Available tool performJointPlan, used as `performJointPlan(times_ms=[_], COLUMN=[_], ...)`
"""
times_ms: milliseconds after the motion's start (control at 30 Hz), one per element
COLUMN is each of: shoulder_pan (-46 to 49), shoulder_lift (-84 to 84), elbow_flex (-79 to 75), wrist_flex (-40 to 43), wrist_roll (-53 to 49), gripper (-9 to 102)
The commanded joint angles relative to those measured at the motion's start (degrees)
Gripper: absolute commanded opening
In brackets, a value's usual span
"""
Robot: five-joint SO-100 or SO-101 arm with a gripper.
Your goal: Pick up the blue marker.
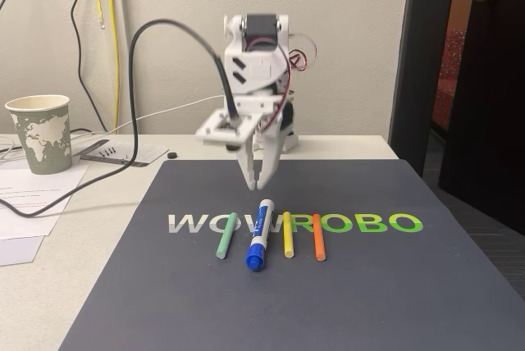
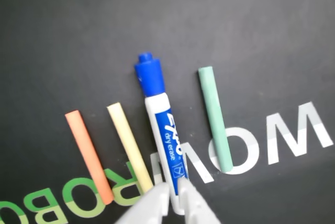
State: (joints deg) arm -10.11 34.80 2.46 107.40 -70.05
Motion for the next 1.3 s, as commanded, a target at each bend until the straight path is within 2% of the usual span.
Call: performJointPlan(times_ms=[0, 1067, 1267], shoulder_pan=[-0.26, -1.85, -1.49], shoulder_lift=[0.44, -5.80, -5.54], elbow_flex=[-2.99, -2.99, -2.99], wrist_flex=[6.86, -6.77, -6.24], wrist_roll=[0.18, 4.13, 4.13], gripper=[0, 1, 8])
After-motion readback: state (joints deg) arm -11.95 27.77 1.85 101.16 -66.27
